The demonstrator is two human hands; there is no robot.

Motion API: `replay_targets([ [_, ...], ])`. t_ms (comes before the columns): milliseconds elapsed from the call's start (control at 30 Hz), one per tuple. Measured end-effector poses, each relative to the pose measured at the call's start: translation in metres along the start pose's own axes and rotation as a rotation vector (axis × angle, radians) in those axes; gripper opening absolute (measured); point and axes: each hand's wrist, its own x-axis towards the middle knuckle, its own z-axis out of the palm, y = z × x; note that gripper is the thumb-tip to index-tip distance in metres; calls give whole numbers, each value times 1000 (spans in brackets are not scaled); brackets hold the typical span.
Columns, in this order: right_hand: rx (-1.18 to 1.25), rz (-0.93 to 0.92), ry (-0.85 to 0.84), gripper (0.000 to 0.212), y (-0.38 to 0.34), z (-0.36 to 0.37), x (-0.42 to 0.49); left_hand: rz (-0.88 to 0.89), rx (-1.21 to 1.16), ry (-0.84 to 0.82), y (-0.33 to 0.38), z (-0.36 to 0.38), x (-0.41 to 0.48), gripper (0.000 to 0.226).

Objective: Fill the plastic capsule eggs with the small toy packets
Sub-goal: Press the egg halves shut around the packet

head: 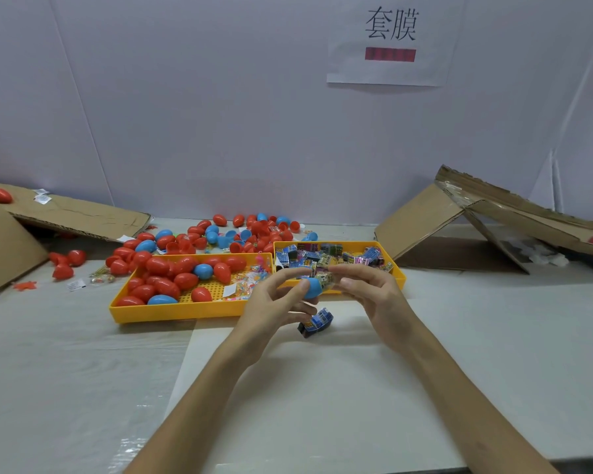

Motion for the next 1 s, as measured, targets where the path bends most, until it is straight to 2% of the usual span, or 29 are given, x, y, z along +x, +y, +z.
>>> replay_targets([
  [167,-24,-59,40,37,2,2,0,3,29,-26,-1,2,-1,18],
  [500,-161,-102,152,22,2,4,0,3,84,-12,-3,1,1,15],
  [700,-256,-94,94,15,3,5,-1,20,134,-7,-4,2,1,13],
  [1000,-255,-121,72,27,4,6,-1,57,203,-24,-6,1,1,19],
])
